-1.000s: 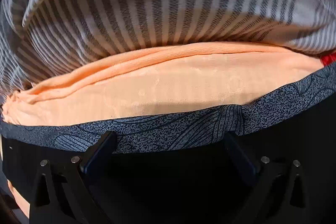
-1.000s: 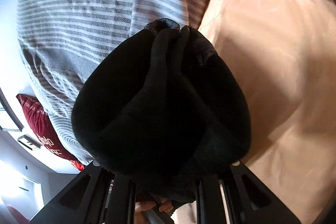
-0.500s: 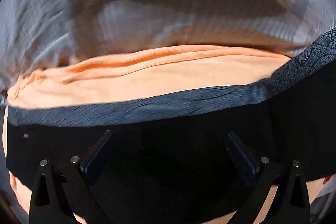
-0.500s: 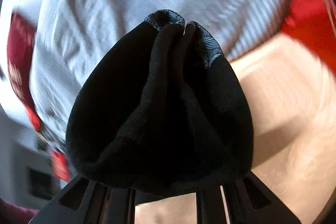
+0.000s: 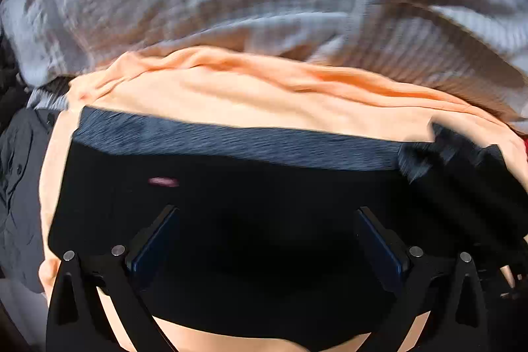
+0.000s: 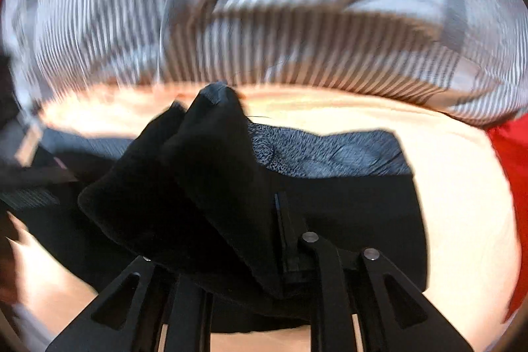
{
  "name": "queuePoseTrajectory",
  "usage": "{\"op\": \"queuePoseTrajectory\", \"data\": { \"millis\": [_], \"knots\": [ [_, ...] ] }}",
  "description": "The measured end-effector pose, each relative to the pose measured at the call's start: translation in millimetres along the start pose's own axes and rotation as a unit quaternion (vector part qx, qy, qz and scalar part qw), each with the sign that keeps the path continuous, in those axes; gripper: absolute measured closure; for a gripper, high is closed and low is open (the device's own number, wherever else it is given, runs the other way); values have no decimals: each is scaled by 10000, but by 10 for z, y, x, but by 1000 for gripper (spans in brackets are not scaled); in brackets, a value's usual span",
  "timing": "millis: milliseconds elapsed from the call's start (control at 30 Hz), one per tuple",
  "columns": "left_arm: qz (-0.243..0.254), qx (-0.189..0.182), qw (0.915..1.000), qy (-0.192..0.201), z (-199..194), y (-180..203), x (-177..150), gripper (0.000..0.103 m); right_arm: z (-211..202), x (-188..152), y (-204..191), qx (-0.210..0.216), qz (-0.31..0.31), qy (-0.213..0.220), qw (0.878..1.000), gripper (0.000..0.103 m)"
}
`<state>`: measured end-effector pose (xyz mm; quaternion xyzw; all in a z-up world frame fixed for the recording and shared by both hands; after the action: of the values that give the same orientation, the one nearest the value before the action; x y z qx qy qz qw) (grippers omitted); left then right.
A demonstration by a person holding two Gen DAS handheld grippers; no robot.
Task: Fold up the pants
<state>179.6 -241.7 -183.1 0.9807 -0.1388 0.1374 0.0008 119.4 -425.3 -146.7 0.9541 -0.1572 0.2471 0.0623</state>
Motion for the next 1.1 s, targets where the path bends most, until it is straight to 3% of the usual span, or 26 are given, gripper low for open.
{"op": "queuePoseTrajectory", "data": {
  "millis": [67, 133, 167, 200, 400, 500, 633, 733, 833, 900, 967, 1000, 1033, 1100],
  "knots": [
    [-5, 39, 10000, -2, 17, -153, -4, 0, 146, -102, -114, -456, -370, -21, 9983, 76],
    [6, 30, 10000, 8, 79, -309, 22, 0, 202, -177, -238, -957, -840, 46, 9919, 63],
    [3, 2, 10000, 9, 73, -335, 21, 0, 196, -170, -259, -1050, -1007, 64, 9893, 47],
    [12, -20, 10000, 3, 61, -321, 18, 0, 149, -208, -346, -1043, -1227, 86, 9869, 39],
    [336, -364, 9987, -95, -59, -16, -41, 0, -354, -441, -603, -669, -1848, 372, 9798, 38],
    [563, -802, 9951, -105, -171, 247, -83, 0, -485, -564, -391, -419, -1491, 290, 9875, 37],
    [697, -1508, 9860, -147, -360, 652, -135, 0, -525, -549, 255, -90, -251, -57, 9996, 37],
    [932, -1832, 9786, -53, -520, 991, -141, 0, -597, -502, 685, 142, 672, -14, 9976, 37],
    [1125, -1891, 9755, -27, -538, 1230, -139, 0, -511, -431, 949, 499, 1285, -90, 9904, 38],
    [1137, -1918, 9747, -128, -487, 1348, -175, 13, -381, -413, 1083, 863, 1722, -237, 9810, 44],
    [1107, -1923, 9745, -341, -380, 1394, -235, 37, -158, -454, 1161, 1105, 2113, -565, 9695, 49],
    [1069, -1958, 9737, -453, -328, 1414, -274, 44, -109, -490, 1191, 1156, 2250, -614, 9655, 50],
    [1041, -1998, 9728, -537, -316, 1434, -322, 62, -105, -513, 1198, 1206, 2294, -601, 9640, 50],
    [1035, -1916, 9742, -592, -271, 1449, -367, 73, -129, -524, 1176, 1210, 2186, -558, 9667, 50]
  ]
}}
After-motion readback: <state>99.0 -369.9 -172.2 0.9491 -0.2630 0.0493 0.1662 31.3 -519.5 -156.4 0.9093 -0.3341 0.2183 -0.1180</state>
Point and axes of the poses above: each gripper's, at about its wrist camera, not at the fingertips, and z roughly the way its jaws point, y to its right, x to its top, the point moved 7 cm from there along z, roughly the way its jaws point, and after that the axes turned 1 degree about x, right-handed, at the moved point
